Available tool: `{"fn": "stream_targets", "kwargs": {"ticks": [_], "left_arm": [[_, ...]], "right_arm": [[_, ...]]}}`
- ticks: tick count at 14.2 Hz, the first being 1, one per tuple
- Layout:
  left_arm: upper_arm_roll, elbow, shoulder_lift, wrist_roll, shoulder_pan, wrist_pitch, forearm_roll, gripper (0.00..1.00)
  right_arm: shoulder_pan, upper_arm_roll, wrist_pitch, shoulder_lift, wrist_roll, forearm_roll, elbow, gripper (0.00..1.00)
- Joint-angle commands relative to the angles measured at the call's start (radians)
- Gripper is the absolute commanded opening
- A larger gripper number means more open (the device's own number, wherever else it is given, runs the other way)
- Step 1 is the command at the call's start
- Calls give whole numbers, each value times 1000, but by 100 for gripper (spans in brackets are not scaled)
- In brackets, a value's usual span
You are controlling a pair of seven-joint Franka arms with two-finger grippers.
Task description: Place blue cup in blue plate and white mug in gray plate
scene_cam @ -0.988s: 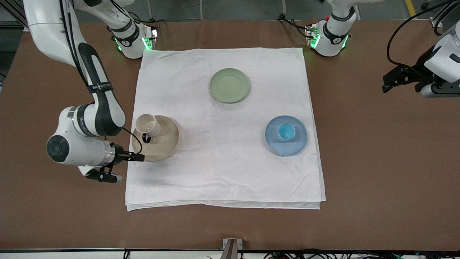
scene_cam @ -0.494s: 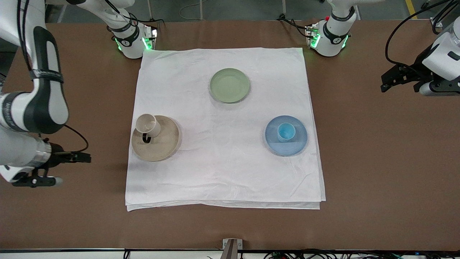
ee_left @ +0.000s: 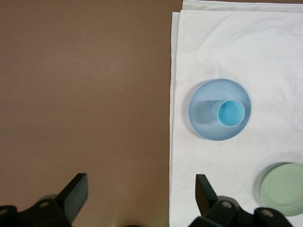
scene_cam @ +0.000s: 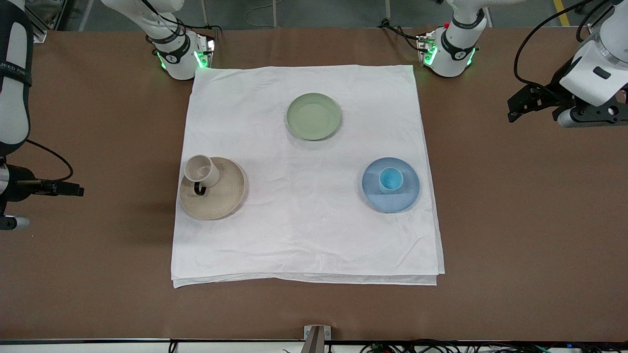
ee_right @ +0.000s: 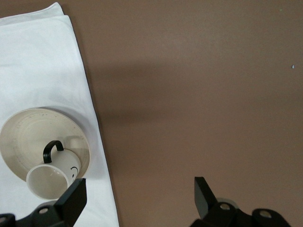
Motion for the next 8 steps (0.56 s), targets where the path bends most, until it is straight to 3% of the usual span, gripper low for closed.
{"fn": "stream_targets", "kwargs": {"ticks": [1,8], "left_arm": [[-2,-3,-20,-4,11,-16,-12,100],[-2,-9,-23,15,45,-17,-11,100]], "right_arm": [[-16,12,-39,-7,3,-13,56,100],[13,26,-94,-79,0,-9,39,100]]}}
